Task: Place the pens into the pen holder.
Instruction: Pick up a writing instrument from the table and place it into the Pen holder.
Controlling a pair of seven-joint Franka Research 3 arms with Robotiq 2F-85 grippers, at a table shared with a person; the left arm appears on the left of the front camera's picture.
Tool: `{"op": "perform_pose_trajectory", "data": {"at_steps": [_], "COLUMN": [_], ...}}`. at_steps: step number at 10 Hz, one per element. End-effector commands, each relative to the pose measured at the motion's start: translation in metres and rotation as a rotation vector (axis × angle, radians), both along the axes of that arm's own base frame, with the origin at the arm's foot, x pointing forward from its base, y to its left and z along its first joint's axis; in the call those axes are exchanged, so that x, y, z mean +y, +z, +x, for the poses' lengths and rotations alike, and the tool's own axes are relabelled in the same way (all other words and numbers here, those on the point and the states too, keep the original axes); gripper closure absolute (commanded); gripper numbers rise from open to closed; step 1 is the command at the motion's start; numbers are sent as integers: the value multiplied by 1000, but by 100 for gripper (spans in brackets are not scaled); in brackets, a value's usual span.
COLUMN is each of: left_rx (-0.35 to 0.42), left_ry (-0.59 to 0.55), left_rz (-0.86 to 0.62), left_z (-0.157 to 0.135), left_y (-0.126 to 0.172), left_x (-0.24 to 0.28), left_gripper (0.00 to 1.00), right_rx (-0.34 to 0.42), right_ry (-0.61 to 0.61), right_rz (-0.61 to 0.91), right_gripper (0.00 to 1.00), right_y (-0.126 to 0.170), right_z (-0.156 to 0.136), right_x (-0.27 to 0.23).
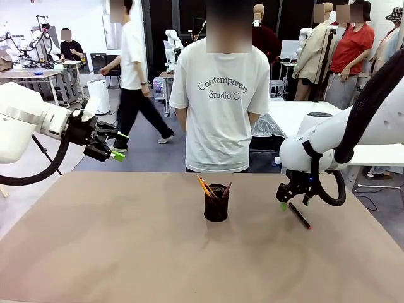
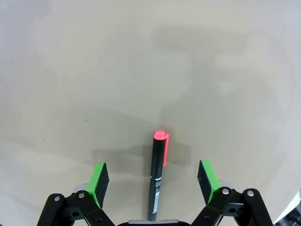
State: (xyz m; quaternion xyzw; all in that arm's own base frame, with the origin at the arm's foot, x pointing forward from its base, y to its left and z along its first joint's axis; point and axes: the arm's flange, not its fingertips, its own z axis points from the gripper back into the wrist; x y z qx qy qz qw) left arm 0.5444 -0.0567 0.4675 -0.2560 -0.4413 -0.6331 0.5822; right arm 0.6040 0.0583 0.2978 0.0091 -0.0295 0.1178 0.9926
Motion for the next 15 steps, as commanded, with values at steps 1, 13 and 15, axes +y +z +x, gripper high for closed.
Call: {"op": "perform_pose_trajectory", "data": {"at_steps": [1,13,15], "left_rx": [-9,-9,-9], "left_ry": [-3,-3,-3], "left_rz": [-5,-5,-5], "left_z": [0,0,0], "left_y": [0,0,0], "left_x": [1,1,1], "left_gripper": [0,0,0], "right_rx": [15,2,-15], "right_ry": [-42,95,208], "right_rz": [-14,60,301], "right_gripper": [0,100,100], "right_y": [-3,6,26], "right_z": [12,8,4], "right_x": [2,-2,-9]}}
